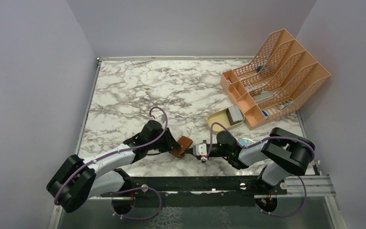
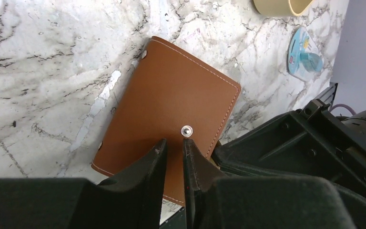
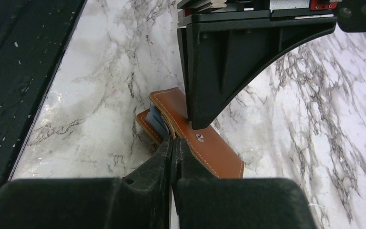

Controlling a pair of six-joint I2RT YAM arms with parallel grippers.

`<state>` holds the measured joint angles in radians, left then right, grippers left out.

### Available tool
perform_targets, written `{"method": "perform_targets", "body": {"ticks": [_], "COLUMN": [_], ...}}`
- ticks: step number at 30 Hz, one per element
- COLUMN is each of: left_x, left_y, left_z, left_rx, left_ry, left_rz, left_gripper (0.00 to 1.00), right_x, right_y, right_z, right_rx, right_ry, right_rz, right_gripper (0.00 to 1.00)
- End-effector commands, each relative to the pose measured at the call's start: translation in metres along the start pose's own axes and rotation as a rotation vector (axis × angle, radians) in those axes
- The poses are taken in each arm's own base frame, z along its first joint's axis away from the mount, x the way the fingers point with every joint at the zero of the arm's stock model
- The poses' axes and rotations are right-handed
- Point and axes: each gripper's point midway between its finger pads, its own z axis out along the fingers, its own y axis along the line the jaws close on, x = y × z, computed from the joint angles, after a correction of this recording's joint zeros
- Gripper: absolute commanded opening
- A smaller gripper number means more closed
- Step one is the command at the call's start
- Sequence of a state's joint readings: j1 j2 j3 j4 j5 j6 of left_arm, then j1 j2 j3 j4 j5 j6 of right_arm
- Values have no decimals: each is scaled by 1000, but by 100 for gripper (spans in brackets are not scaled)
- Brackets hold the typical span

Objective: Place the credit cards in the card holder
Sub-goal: Close the card holder at the center of the board.

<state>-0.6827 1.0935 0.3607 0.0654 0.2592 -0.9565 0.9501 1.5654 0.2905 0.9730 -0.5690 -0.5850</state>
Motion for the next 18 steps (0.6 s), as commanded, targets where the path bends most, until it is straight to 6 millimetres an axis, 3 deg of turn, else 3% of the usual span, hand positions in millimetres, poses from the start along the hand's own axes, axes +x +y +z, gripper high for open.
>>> {"method": "perform_targets", "body": {"ticks": [1,7,15,18], "left_x": [6,14,16,19], "left_y": [12,21,40,45], "left_z": [11,19,23,25], "left_rx": [-38,-64,-134,-149], "left_ry": [-11,-1,-12,-4], "left_rz": [34,39,58,54], "left_gripper": [21,21,21,20], "right_x": [-20,-11,-14,-6], "right_y": [-15,-16,-21,-28], "right_z": [2,5,0,10], "right_rx": [82,91,131,130], "right_ry": [-92,-66,-60,23], "right_rz": [-28,22,64,217], "right_gripper": [1,1,1,11]}}
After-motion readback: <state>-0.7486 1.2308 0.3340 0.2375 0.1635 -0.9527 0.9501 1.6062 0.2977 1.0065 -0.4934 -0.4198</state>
